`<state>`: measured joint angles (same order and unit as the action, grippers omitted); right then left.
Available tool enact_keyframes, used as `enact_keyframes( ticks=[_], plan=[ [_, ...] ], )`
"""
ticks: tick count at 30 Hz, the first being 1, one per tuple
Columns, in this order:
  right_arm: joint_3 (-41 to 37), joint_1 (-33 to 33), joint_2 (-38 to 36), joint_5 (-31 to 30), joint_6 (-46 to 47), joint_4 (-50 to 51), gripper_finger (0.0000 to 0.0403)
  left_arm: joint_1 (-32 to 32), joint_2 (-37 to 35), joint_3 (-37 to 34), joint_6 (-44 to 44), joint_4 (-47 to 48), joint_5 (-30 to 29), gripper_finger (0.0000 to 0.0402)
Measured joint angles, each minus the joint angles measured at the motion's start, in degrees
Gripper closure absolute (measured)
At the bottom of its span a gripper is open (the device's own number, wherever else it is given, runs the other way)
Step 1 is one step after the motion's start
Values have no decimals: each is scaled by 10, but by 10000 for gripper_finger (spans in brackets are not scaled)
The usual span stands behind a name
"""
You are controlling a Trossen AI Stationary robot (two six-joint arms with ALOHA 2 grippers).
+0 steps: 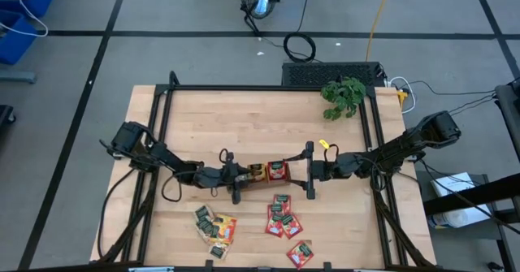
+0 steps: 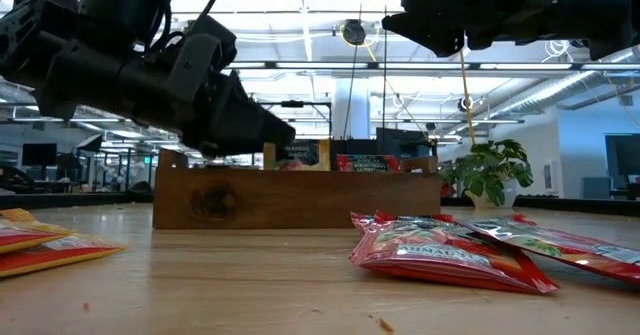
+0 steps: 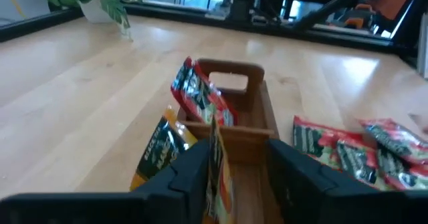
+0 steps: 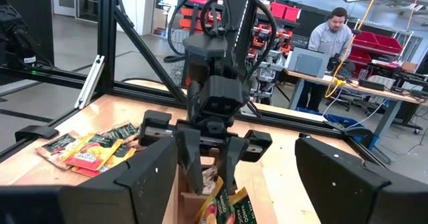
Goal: Pick & Place Tea
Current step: Put the yellow tea bag into the middle section of the wooden organizer, then put the brown tea bag into the left section of the wooden organizer
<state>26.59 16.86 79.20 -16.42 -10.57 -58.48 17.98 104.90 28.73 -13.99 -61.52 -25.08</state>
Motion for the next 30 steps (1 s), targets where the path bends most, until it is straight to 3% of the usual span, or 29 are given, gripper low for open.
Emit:
enact_keyframes(
  ticks=[5, 10, 13, 16, 18, 21, 24, 30],
  plan=[
    [0, 0, 0, 0, 0, 0, 122, 0, -42, 0, 27, -1, -4, 215],
    [0, 0, 0, 0, 0, 0, 122, 14, -130, 1, 67, 38, -5, 205],
    [0, 0, 0, 2, 4, 0, 122, 31, -202, 5, 79, 120, -5, 211],
    [0, 1, 0, 18, 9, 0, 122, 64, -283, 31, 78, 283, -7, 223],
    [0, 1, 0, 47, 8, 0, 122, 97, -320, 64, 64, 409, -18, 234],
    [0, 1, 0, 76, 8, 0, 122, 161, -352, 124, 17, 596, -82, 260],
    [0, 1, 0, 76, 10, 1, 122, 227, -352, 175, -42, 722, -127, 299],
    [0, 1, 0, 77, 54, 27, 159, 326, -306, 196, -138, 764, -126, 391]
  ],
)
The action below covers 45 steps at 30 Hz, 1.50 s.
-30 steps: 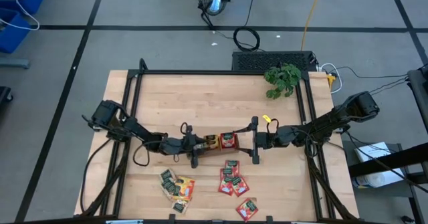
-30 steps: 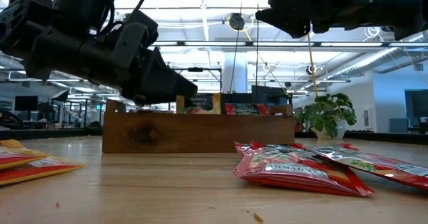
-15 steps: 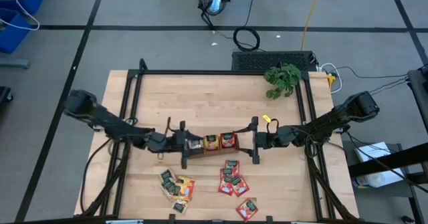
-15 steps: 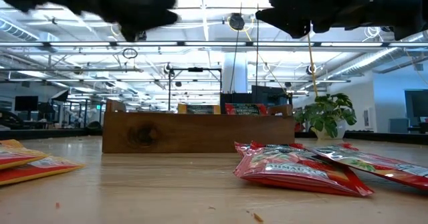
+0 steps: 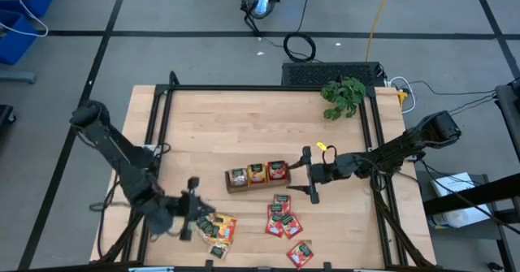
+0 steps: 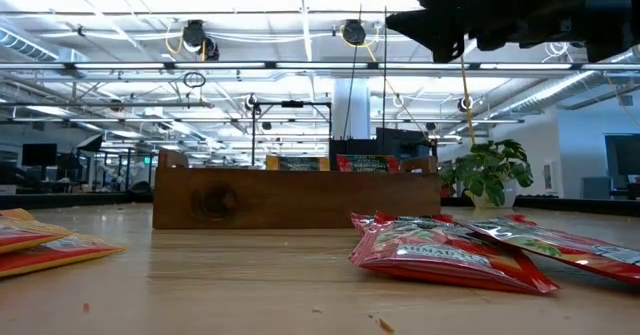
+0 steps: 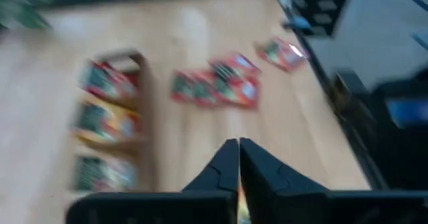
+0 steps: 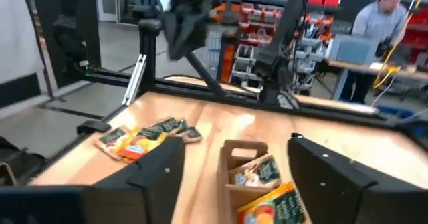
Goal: Pick & Place Tea
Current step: Put the brown tea bag into the left section of the wooden organizer
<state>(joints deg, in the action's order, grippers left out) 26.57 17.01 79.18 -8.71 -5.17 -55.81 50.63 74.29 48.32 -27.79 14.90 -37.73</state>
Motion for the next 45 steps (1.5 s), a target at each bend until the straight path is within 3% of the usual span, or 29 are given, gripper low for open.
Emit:
enact_keyframes(
  ticks=[6, 11, 13, 18, 22, 31, 34, 36, 41, 45],
  plan=[
    [61, 7, 67, 57, 8, 42, 279, 46, 104, -1, -121, -16, 48, 393],
    [220, 30, 214, 122, -31, 110, 378, 66, 170, -1, -125, -83, 92, 395],
    [295, 41, 266, 141, -54, 160, 396, 78, 181, -1, -124, -99, 94, 390],
    [439, 56, 370, 149, -84, 281, 386, 94, 184, -1, -198, -87, 89, 394],
    [500, 61, 431, 148, -115, 290, 389, 113, 185, -1, -211, -95, 75, 397],
    [528, 55, 473, 153, -101, 286, 400, 120, 254, 0, -212, -184, 89, 381],
    [529, 54, 473, 210, -86, 285, 400, 122, 283, 30, -185, -170, 97, 381],
    [529, 55, 473, 241, -81, 280, 402, 125, 301, 71, -140, -137, 97, 381],
    [529, 69, 473, 234, -81, 262, 402, 126, 355, 208, -81, 55, 94, 381],
    [529, 82, 473, 176, -92, 228, 402, 124, 407, 303, -79, 225, 92, 380]
  ],
)
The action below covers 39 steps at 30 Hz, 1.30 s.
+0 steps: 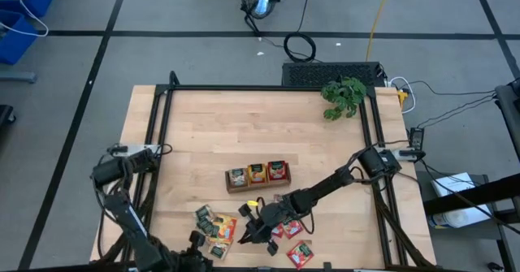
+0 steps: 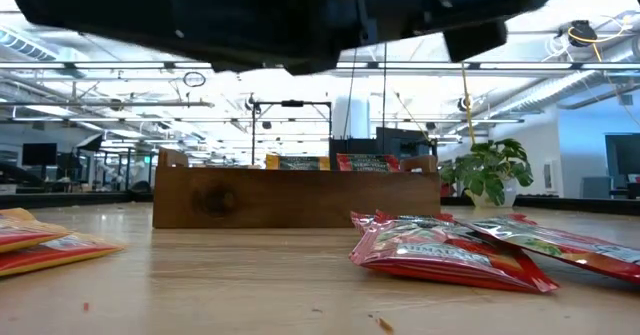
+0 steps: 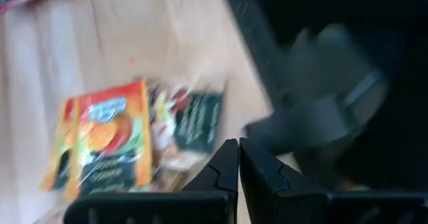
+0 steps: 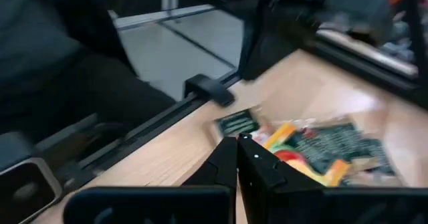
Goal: Pick & Place Tea
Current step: Put the brown tea bag into the left section of the wooden organizer
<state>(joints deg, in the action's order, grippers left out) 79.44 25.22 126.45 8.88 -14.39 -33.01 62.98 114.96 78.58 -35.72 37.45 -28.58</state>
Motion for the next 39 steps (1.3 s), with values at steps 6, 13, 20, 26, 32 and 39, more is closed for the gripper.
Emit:
enact_keyframes(
  ticks=[6, 13, 20, 26, 32, 39],
  plan=[
    [41, -14, 45, -9, 37, 4, 402, -6, 39, 64, -15, 64, 30, 380],
    [174, -11, 134, -28, 1, 96, 403, -1, 40, 79, -10, 63, -4, 369],
    [186, -31, 140, -29, 13, 125, 403, -4, 40, 79, 78, 61, 7, 359],
    [186, -54, 138, 7, 42, 150, 403, -22, 40, 79, 89, 68, 45, 359],
    [187, -68, 159, 50, 72, 137, 403, -34, 54, 79, 83, 98, 71, 348],
    [187, -77, 168, 80, 103, 127, 403, -38, 55, 79, 87, 107, 64, 289]
  ],
)
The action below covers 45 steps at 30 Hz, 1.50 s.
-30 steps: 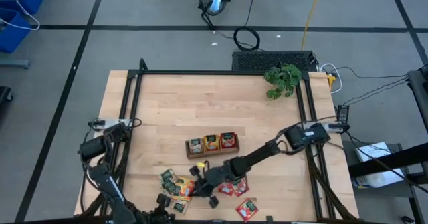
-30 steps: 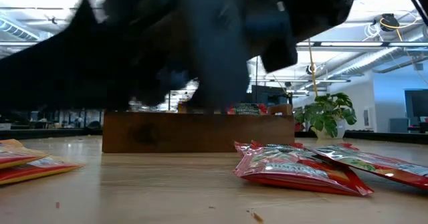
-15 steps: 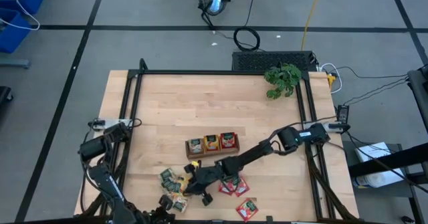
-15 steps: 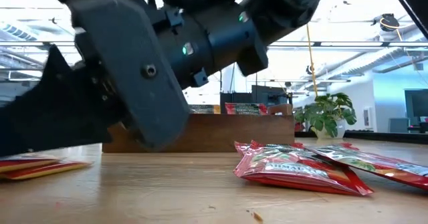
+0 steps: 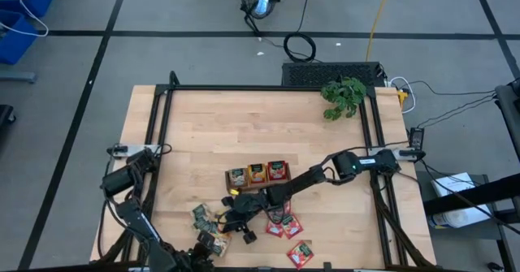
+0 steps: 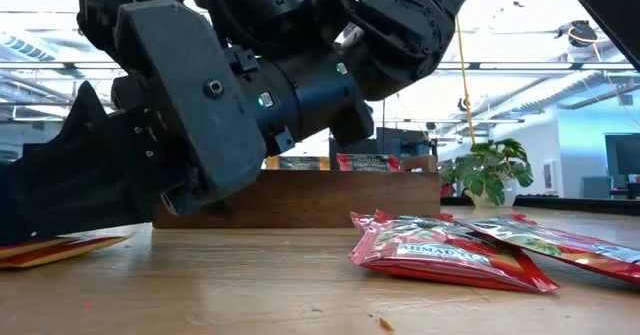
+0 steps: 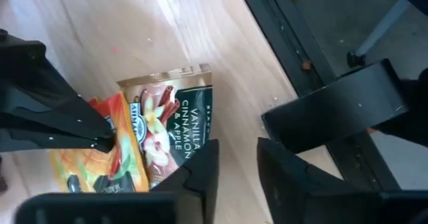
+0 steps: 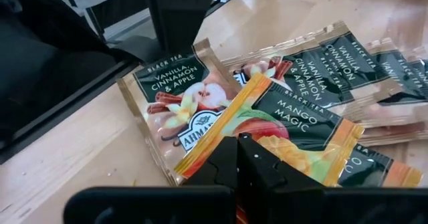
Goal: Pick & Place Tea
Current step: Put the brown tea bag into the left section of the wooden organizer
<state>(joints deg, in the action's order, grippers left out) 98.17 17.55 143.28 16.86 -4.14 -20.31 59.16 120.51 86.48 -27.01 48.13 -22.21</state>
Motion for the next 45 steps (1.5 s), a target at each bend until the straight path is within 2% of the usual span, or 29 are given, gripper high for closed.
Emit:
enact_keyframes(
  ticks=[5, 10, 17, 24, 27, 29, 31, 36, 41, 45],
  plan=[
    [-1, 0, 1, -1, 3, -5, 403, 14, -4, 0, 13, 3, -39, 240],
    [-1, 0, 1, 0, 15, -5, 403, 28, -4, 0, 57, -2, -91, 216],
    [-2, -3, 2, 16, 25, -9, 403, 31, 16, 0, 77, -15, -110, 213],
    [-2, -4, 2, 18, 31, -12, 403, 32, 65, 1, 138, -40, -205, 213],
    [-2, -4, 2, 18, 31, -13, 403, 31, 65, 0, 134, -35, -209, 216],
    [-2, -4, 2, 19, 31, -13, 403, 31, 65, 0, 128, -29, -205, 232],
    [-2, -4, 2, 26, 31, -13, 403, 32, 65, 0, 116, -15, -198, 264],
    [-2, -4, 2, 27, 35, -13, 403, 32, 65, 0, 60, 12, -177, 383],
    [-2, -4, 2, 28, 35, -18, 403, 38, 65, 6, 67, 30, -182, 394],
    [-3, -1, 0, 29, 6, -30, 403, 49, 57, 51, 93, 110, -207, 395]
  ],
)
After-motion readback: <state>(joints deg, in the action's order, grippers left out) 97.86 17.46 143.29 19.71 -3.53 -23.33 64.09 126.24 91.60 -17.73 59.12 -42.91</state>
